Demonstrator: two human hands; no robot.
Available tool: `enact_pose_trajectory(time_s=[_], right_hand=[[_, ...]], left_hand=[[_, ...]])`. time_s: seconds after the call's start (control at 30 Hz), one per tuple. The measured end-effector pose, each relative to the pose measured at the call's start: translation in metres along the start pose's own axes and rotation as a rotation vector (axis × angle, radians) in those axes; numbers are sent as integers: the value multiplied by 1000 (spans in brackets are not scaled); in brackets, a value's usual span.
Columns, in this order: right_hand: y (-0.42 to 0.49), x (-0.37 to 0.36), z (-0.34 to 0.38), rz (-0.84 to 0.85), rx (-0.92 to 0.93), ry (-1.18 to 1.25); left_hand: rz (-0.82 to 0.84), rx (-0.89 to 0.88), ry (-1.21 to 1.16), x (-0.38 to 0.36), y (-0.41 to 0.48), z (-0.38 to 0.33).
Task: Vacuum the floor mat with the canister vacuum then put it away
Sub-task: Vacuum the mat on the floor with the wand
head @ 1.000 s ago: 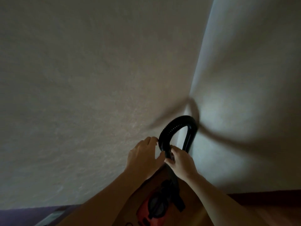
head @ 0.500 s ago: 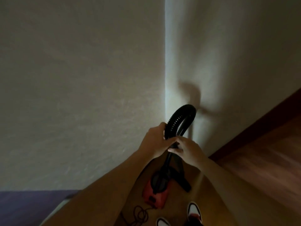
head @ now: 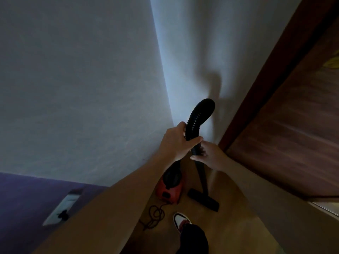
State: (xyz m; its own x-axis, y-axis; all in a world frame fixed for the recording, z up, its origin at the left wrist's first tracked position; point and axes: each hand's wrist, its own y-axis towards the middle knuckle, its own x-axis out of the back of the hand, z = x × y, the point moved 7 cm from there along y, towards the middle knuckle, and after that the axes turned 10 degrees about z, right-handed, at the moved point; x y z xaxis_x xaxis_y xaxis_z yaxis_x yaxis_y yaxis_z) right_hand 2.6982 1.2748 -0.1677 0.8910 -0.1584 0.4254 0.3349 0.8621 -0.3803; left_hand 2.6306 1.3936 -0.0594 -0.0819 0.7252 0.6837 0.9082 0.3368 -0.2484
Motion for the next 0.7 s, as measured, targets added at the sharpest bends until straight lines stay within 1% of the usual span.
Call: enact_pose_trajectory(time_s=[0.1, 0.17, 0.27, 0.37, 0.43, 0.53, 0.57, 0.63, 0.67, 0.7], right_hand=[[-30, -15, -19, 91, -26, 58], [-53, -23, -30, 114, -25, 69], [-87, -28, -47, 71, -23, 111], [-113, -27, -55, 44, -34, 136], [-125, -28, -56, 72, -37, 94], [-138, -25, -50, 124, -22, 14], [-142, -24, -48, 135, -17, -3], [-147, -21, -43, 144, -7, -33], [-149, -21, -42, 150, 1, -39], [-151, -21, -40, 158, 9, -36]], left_hand=[[25, 33, -14, -29, -22, -11], [54, 52, 10, -49, -38, -22], [74, 60, -2, -75, -56, -40], [66, 15, 21, -97, -66, -57], [11, -90, 119, -105, -78, -71], [-155, -327, 493, -101, -91, -97], [-147, -433, 644, -101, -93, -108], [-2, -717, 886, -112, -97, -126], [84, -831, 942, -116, -99, -131], [151, -881, 979, -117, -99, -133]])
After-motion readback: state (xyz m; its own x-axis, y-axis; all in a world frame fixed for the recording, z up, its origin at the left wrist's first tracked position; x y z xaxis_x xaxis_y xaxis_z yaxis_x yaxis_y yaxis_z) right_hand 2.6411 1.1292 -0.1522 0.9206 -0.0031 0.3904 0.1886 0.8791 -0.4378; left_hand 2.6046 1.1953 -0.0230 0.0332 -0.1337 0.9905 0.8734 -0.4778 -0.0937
